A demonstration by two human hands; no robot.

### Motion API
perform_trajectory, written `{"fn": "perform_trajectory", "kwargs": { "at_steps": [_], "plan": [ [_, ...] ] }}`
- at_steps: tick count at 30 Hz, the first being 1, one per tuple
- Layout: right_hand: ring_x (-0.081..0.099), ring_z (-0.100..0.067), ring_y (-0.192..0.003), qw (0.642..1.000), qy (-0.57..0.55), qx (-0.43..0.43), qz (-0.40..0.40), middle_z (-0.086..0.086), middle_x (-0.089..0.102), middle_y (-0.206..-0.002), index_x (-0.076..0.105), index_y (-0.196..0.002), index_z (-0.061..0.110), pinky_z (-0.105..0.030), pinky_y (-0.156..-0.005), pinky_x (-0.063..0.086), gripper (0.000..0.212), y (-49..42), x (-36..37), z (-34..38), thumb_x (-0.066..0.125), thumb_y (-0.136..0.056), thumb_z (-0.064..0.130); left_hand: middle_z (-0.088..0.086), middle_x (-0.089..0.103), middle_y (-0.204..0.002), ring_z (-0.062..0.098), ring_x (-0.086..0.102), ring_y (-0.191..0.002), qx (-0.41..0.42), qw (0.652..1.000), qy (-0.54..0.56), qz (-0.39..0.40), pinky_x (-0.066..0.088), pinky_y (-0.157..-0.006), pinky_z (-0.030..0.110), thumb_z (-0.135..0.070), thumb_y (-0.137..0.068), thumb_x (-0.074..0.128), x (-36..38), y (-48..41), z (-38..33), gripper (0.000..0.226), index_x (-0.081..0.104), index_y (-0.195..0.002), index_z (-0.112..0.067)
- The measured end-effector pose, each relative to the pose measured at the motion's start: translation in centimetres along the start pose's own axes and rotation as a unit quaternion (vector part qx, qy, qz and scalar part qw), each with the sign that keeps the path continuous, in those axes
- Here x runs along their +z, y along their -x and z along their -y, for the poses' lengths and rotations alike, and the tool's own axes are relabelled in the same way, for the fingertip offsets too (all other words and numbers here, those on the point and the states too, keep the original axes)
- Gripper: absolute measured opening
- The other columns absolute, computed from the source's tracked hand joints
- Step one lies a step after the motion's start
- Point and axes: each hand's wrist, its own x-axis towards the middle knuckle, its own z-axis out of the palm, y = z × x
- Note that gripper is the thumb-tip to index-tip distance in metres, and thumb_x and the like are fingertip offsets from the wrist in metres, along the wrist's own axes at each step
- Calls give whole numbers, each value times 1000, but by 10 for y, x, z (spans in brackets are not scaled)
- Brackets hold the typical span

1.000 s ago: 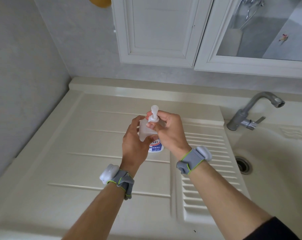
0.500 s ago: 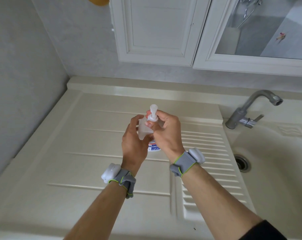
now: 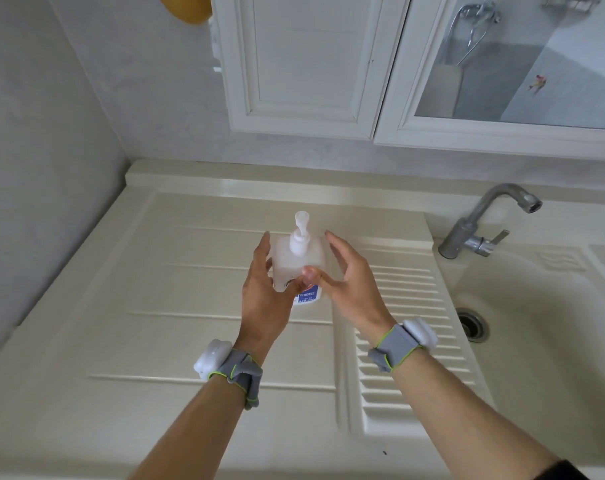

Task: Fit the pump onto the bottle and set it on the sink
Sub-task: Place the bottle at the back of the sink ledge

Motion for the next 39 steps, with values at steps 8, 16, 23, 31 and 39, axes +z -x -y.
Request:
{"fn": "perform_trajectory", "kwargs": {
  "at_steps": [8,16,23,31,39],
  "plan": [
    [49,-24,-142,998,-22,64,12,-7,49,-156,33,-158,17,-45,-117,42,86,21,12,-24,79,-88,34,5,59,-150,23,57,-137,-42,996,-79,-4,46,-112,36,-36,-96,71,1,7,22,72,39,-157,-17],
    [73,-5,-106,999,-47,2,-18,22,75,-115,53,-143,35,-32,-93,59,54,5,9,-28,74,-94,32,-6,76,-115,22,70,-106,7,993,-120,0,48,-81,12,-27,-104,59,19,-3,10,39,54,-143,-21],
    [72,0,-103,999,-35,-10,-33,28,74,-109,54,-138,42,-21,-86,57,51,-40,-31,-28,74,-92,35,1,76,-120,25,70,-111,26,993,-116,25,52,-92,33,-27,-106,55,55,-42,-16,40,52,-146,-19],
    [71,-9,-109,998,-8,-18,-53,10,76,-115,56,-141,31,-39,-94,58,50,-84,-56,-48,73,-94,31,4,76,-115,27,71,-104,33,993,-106,50,53,-88,36,-24,-107,53,89,-82,-17,33,54,-140,-16],
    [71,-9,-107,998,1,-9,-70,12,76,-114,57,-140,31,-40,-94,58,47,-109,-67,-61,71,-95,28,5,76,-115,23,71,-102,60,988,-117,84,46,-73,10,-23,-109,48,106,-112,-13,34,53,-141,-13]
  ]
}}
